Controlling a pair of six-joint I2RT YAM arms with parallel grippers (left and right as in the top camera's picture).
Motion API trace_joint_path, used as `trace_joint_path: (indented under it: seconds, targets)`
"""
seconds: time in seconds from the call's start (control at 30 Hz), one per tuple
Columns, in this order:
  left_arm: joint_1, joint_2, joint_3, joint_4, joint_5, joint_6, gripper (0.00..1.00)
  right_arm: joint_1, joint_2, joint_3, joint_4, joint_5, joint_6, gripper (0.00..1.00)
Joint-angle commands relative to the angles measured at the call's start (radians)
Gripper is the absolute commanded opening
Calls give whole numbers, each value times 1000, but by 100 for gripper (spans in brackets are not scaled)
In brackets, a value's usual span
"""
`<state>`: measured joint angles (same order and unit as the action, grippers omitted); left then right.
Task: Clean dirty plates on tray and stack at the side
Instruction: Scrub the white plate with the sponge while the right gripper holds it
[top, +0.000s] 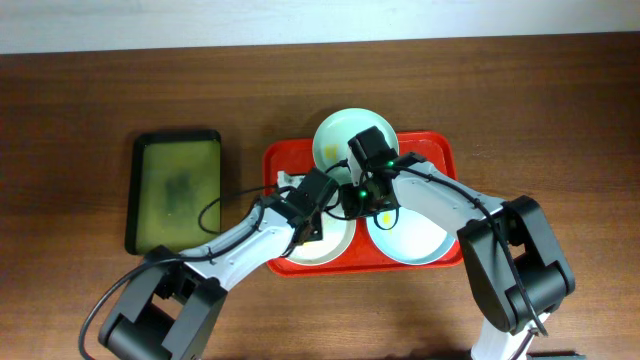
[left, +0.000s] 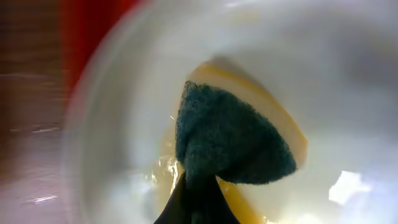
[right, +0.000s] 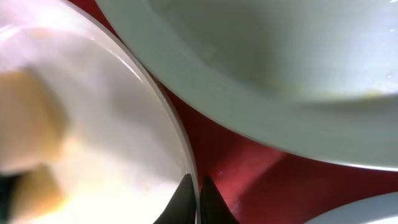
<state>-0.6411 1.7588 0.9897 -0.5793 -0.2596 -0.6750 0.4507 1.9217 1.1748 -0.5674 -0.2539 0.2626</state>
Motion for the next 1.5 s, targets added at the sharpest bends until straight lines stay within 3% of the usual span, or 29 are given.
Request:
trace_joint_path:
  seconds: [0.0,0.07,0.2,0.3,0.67,1.0,1.13,1.3,1.47]
  targets:
    - [11,-43,-35,-48,-227,-6,0,0,16,-9,0,4,8,4]
    - [11,-71,-35,-27,-187,-6,0,0,16,-9,0,4,8,4]
    - [11,-85,-37,129,135,-6,0,0,16,-9,2,4,8,4]
    - [11,-82,-39,252,280,-6,0,0,16,-9,3,3,8,4]
    - [32,62,-39,309,167,-5,0,0,16,-9,4,3,8,4]
    - [74,45,-37,87,-156,47,0,0,16,-9,3,3,8,4]
    - [74,-24,-35,24,-64,47,0,0,16,-9,3,3,8,4]
    - [69,-95,-35,97,368,46,0,0,16,-9,5,3,8,4]
    - [27,-56,-40,129,376,12,0,0,16,-9,4,3,8,4]
